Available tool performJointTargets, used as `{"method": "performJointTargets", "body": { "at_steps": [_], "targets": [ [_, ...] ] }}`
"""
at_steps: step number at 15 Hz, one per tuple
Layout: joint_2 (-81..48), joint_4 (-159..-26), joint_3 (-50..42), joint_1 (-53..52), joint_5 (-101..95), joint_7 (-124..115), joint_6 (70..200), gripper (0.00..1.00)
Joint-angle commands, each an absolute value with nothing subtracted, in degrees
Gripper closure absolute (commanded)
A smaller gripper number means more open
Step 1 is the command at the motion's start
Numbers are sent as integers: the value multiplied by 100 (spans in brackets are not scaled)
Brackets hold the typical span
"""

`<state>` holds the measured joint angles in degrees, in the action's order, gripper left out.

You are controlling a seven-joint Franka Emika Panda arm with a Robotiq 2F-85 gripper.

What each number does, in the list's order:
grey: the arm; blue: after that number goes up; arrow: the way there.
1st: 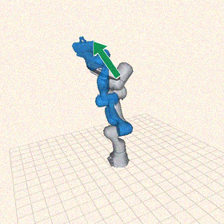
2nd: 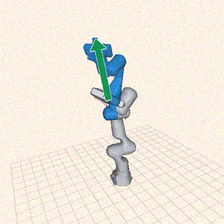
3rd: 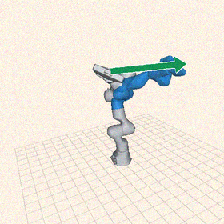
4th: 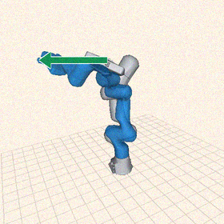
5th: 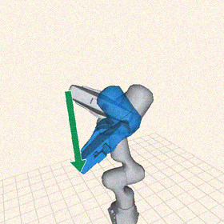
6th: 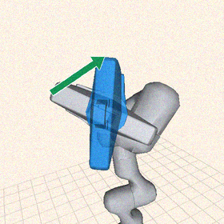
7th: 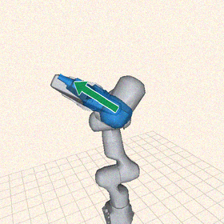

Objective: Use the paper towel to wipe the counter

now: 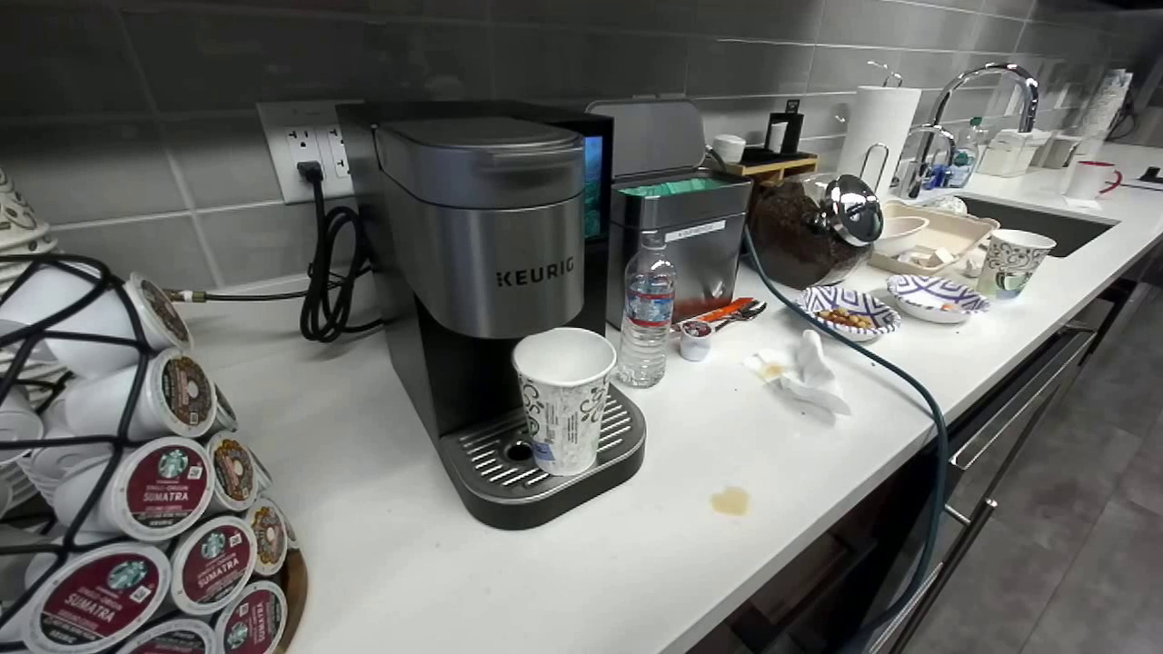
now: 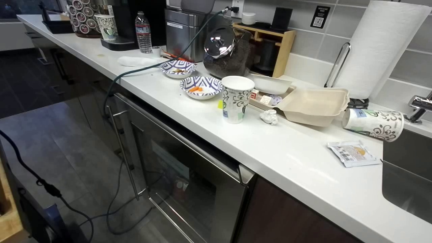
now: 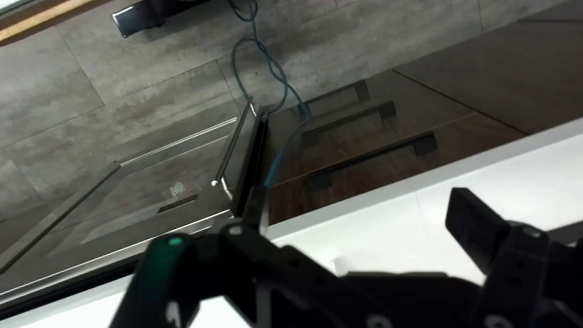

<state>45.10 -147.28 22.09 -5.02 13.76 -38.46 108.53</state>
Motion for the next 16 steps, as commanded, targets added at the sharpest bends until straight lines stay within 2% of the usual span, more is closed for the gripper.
{"method": "performJointTargets", "body": {
  "at_steps": [1, 3, 6, 11, 12, 13, 16],
  "targets": [
    [3509, -14441, 2692, -261, 1609, -4905, 11968, 0],
    [2801, -14222, 3188, 143, 1356, -5444, 12718, 0],
    [1870, -13811, 3649, 825, 634, -5912, 13176, 0],
    [521, -12986, 2596, 567, -1152, -6246, 12897, 0],
    [366, -12801, 2371, 419, -1165, -6263, 12651, 0],
    [794, -13264, 2175, 161, -1000, -6085, 13031, 0],
    [386, -12898, 1891, 75, -1072, -6039, 12841, 0]
  ]
}}
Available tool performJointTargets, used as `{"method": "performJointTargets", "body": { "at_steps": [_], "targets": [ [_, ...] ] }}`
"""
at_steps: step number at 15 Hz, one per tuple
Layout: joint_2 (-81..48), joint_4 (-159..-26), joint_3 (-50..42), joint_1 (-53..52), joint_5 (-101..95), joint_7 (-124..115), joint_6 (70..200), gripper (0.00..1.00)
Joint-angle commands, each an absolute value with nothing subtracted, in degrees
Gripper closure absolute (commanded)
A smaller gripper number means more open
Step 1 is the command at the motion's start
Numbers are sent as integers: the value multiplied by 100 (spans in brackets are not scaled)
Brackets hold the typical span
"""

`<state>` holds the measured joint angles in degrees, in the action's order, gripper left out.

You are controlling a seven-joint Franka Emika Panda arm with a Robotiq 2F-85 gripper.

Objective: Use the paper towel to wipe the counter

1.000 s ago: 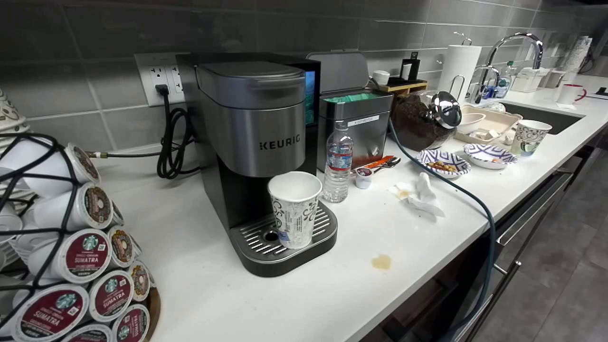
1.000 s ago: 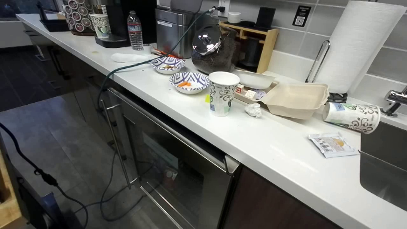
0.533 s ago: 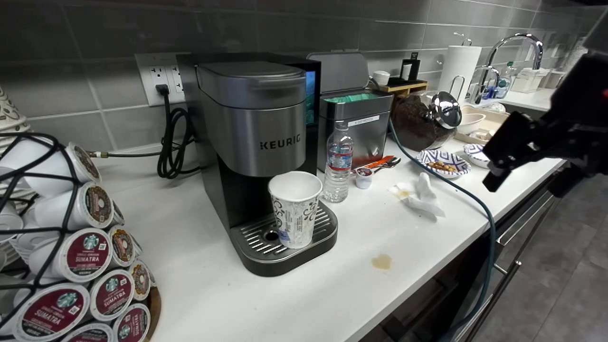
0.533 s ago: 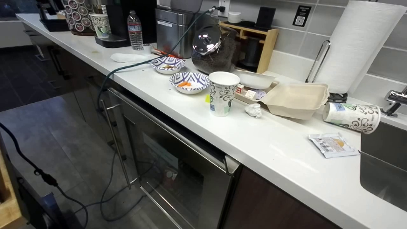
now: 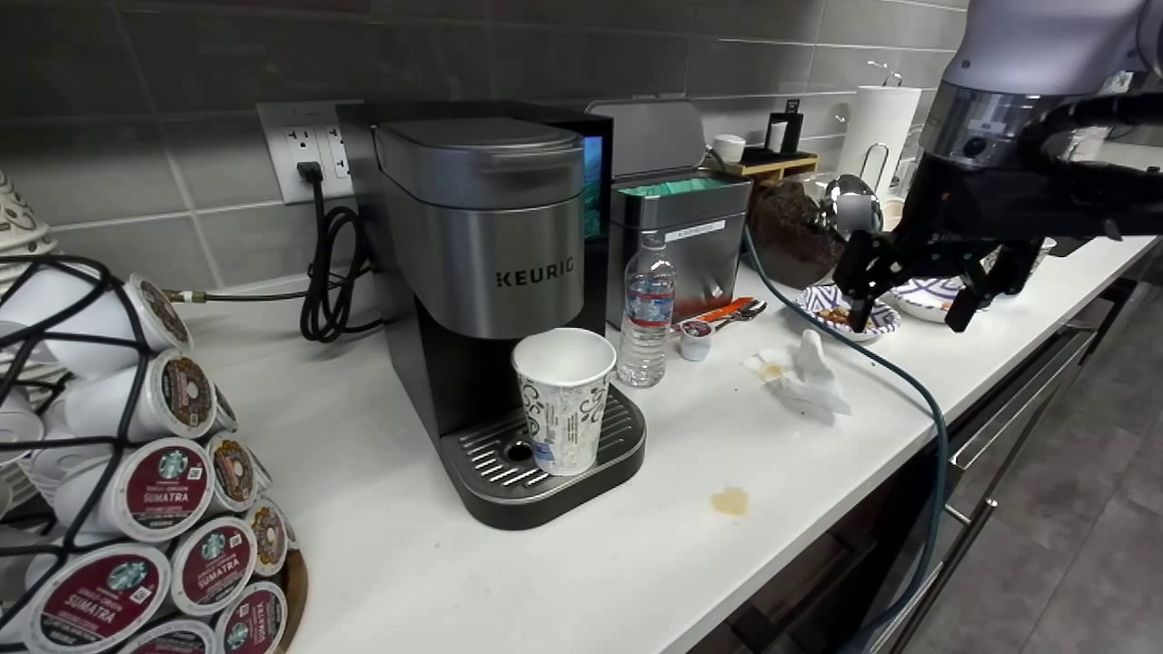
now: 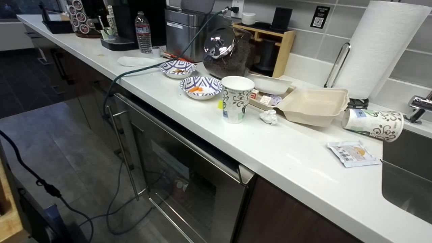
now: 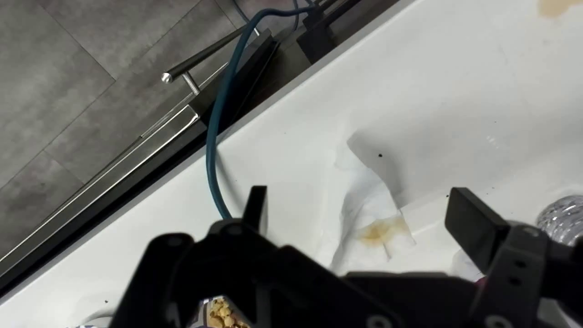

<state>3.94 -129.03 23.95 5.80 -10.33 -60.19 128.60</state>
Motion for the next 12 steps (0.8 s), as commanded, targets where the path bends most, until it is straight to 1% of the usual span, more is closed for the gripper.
{"method": "performJointTargets", "body": {
  "at_steps": [1, 4, 6, 9, 12],
  "targets": [
    [385, -12936, 1821, 0, -1008, -6017, 12992, 0],
    [-102, -12697, 1301, -193, 10, -4739, 13310, 0],
    [-378, -12574, 1054, -205, 314, -4308, 13305, 0],
    [-764, -12349, 767, -221, 395, -4069, 13246, 0],
    [-906, -12387, 660, -365, 453, -4340, 13585, 0]
  ]
}}
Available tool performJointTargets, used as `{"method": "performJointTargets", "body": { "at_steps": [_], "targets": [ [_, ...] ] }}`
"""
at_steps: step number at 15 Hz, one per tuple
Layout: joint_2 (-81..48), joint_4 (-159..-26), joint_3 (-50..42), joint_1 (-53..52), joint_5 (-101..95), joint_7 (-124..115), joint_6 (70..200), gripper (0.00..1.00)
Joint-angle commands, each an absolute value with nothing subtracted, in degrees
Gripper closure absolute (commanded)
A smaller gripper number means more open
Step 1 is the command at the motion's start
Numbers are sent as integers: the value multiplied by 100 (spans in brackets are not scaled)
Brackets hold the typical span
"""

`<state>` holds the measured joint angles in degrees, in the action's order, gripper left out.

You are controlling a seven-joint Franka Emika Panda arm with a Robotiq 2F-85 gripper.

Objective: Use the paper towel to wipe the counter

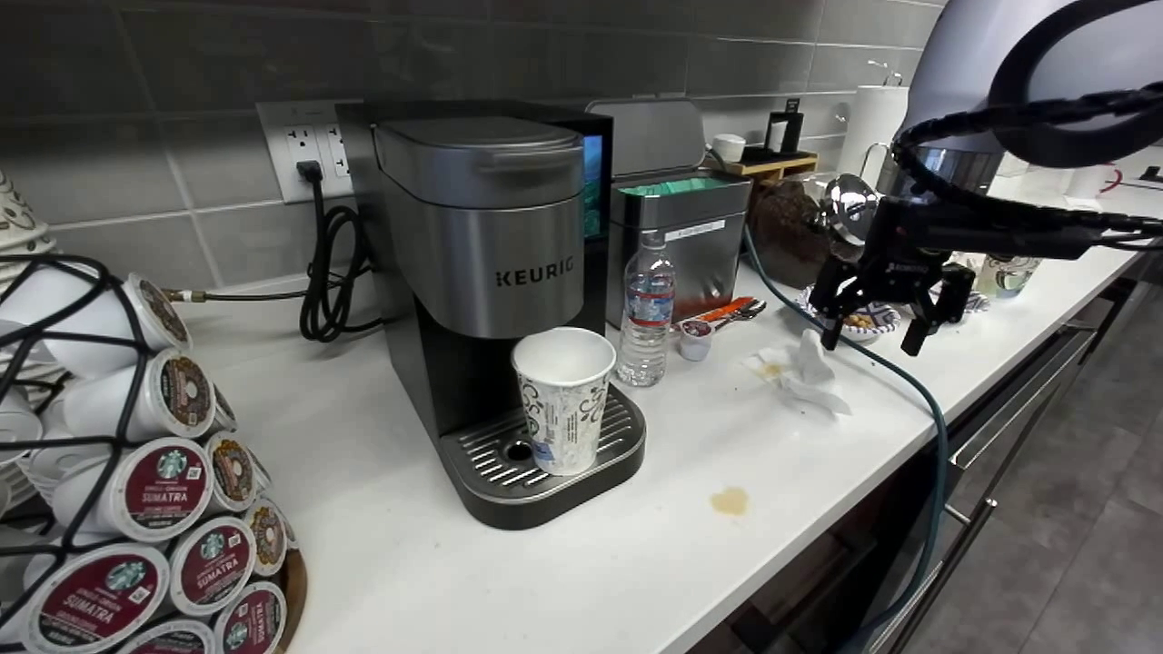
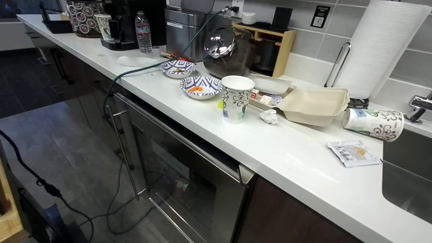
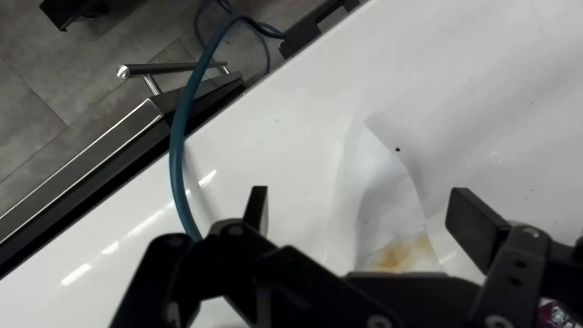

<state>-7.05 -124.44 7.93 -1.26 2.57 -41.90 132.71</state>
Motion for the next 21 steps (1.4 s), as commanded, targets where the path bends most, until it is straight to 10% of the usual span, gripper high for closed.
{"method": "performJointTargets", "body": {
  "at_steps": [1, 18, 21],
  "targets": [
    [-967, -12407, 622, -432, 398, -4556, 13770, 0],
    [-1713, -12544, -342, -1094, -841, -5178, 15830, 0],
    [-1793, -12531, -413, -1218, -855, -5224, 15818, 26]
  ]
}}
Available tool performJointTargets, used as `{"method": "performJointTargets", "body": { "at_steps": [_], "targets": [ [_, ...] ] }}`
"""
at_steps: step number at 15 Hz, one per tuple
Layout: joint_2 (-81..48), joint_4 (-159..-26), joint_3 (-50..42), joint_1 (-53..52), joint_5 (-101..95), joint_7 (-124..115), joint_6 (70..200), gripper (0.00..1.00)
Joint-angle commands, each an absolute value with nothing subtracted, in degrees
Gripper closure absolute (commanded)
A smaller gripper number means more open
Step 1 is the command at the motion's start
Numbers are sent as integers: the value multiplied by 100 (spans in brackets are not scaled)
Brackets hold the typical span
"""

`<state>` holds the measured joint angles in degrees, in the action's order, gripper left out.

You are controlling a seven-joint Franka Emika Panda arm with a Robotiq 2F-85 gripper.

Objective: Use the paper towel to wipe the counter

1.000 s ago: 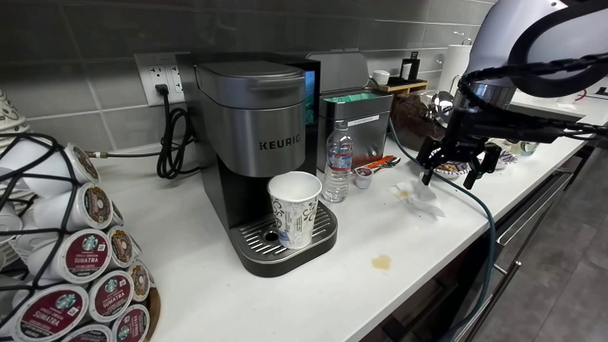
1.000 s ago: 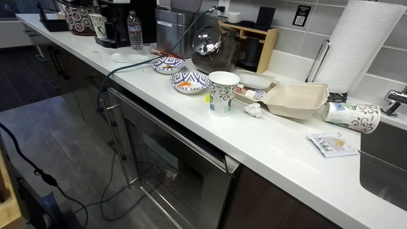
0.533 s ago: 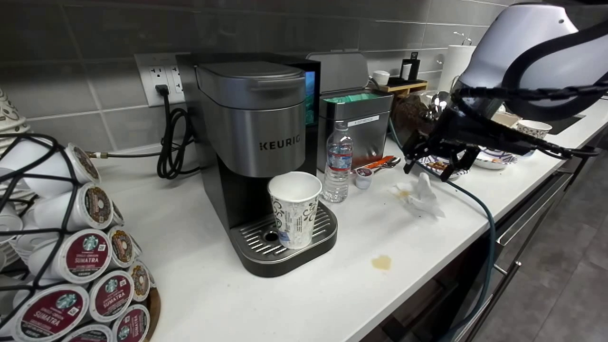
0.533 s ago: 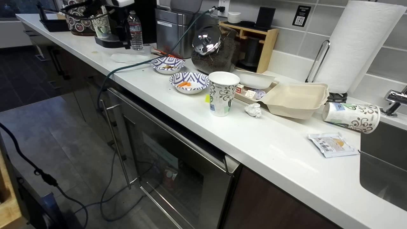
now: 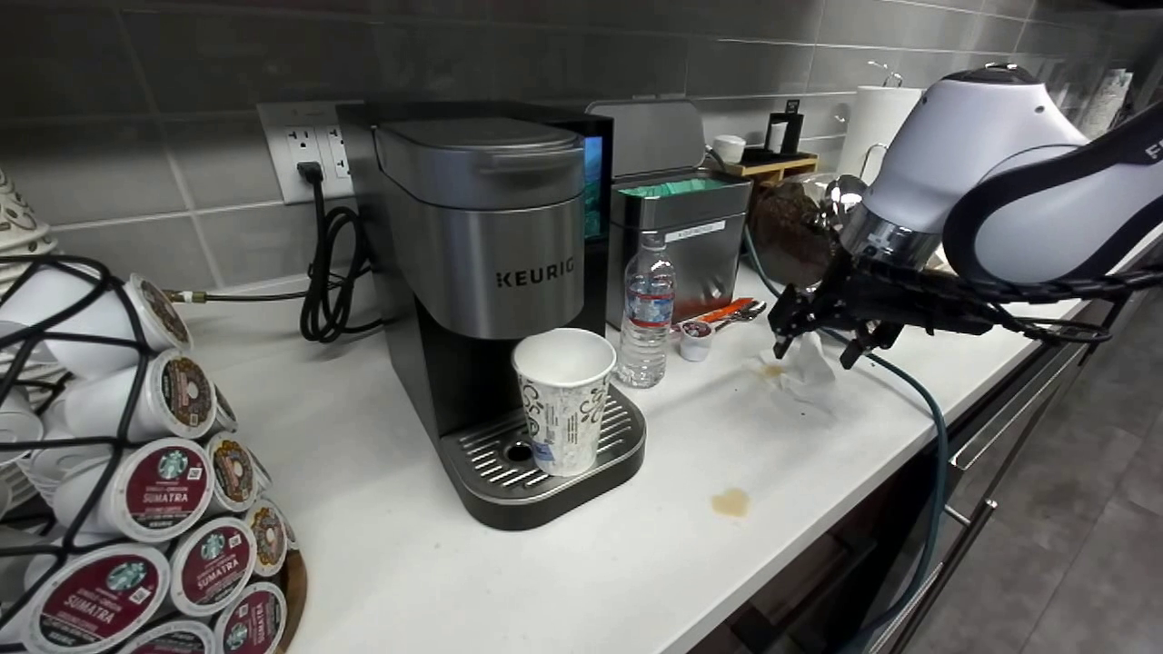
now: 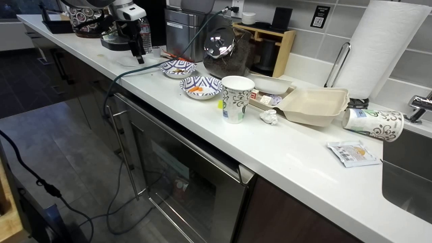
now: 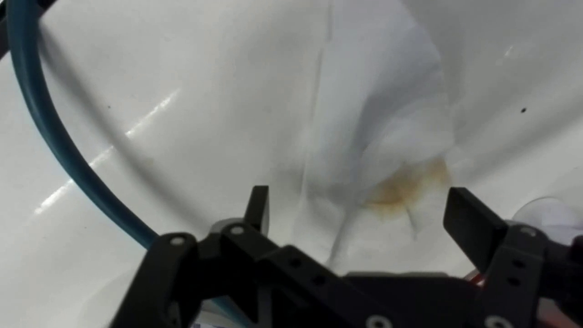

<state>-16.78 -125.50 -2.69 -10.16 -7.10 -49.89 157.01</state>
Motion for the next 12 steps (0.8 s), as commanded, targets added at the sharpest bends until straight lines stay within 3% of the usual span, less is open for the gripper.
{"method": "performJointTargets", "body": {
  "at_steps": [1, 9, 10, 12],
  "targets": [
    [-1818, -12514, -426, -1257, -860, -5237, 15798, 31],
    [-1922, -12501, -462, -1383, -818, -5150, 15706, 93],
    [-1858, -12550, -319, -1300, -631, -4952, 15616, 99],
    [-1653, -12746, 91, -1101, -132, -4360, 15508, 100]
  ]
}}
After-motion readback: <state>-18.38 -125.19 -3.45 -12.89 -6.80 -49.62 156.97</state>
